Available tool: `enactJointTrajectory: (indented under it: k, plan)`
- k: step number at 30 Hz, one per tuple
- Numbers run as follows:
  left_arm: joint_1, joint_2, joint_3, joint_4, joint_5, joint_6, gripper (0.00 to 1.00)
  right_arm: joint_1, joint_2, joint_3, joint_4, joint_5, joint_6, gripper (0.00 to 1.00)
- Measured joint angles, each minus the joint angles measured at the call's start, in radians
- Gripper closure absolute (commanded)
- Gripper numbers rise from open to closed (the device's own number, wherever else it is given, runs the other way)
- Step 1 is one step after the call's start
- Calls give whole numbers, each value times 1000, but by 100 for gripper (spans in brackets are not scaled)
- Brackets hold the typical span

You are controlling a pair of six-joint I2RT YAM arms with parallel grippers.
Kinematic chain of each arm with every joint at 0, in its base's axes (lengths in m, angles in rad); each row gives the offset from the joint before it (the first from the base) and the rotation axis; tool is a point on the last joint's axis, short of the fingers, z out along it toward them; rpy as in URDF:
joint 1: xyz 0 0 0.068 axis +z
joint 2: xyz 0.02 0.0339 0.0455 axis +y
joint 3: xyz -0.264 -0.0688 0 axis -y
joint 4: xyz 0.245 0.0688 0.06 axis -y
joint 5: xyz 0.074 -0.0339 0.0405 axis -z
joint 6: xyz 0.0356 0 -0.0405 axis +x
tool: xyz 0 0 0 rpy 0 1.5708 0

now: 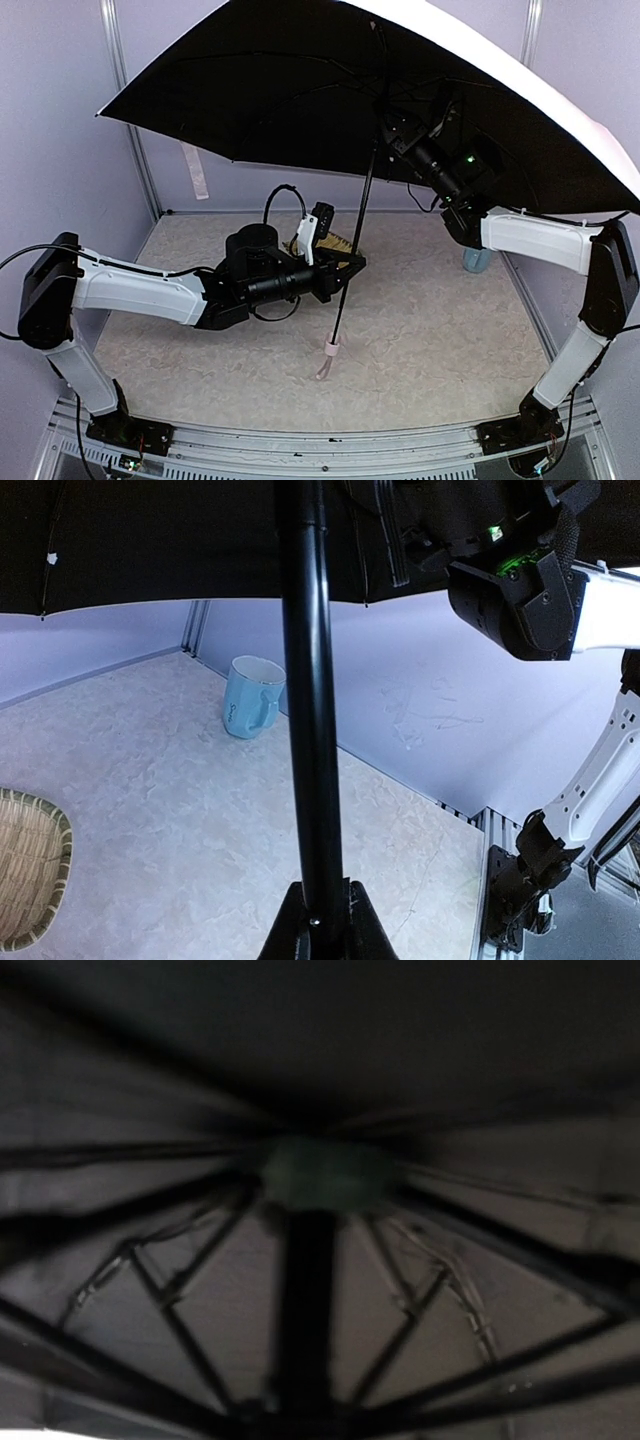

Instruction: Put away the umbrella

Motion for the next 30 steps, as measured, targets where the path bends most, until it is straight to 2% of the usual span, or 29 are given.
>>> enactJointTrajectory:
  k: [6, 12, 16, 20, 30]
  plan:
    - [-3, 0, 0, -3, -3, -1, 100, -6, 0, -34, 34, 14, 19, 54]
    - [-5, 0, 0, -3, -4, 0, 100, -7, 0, -43, 58, 19, 22, 41]
    - [-5, 0, 0, -2, -5, 0, 100, -8, 0, -49, 71, 23, 17, 49]
    - [-5, 0, 0, -3, -4, 0, 100, -8, 0, -53, 76, 22, 14, 49]
    - [-5, 0, 0, -8, -5, 0, 100, -8, 0, -47, 84, -3, 15, 87]
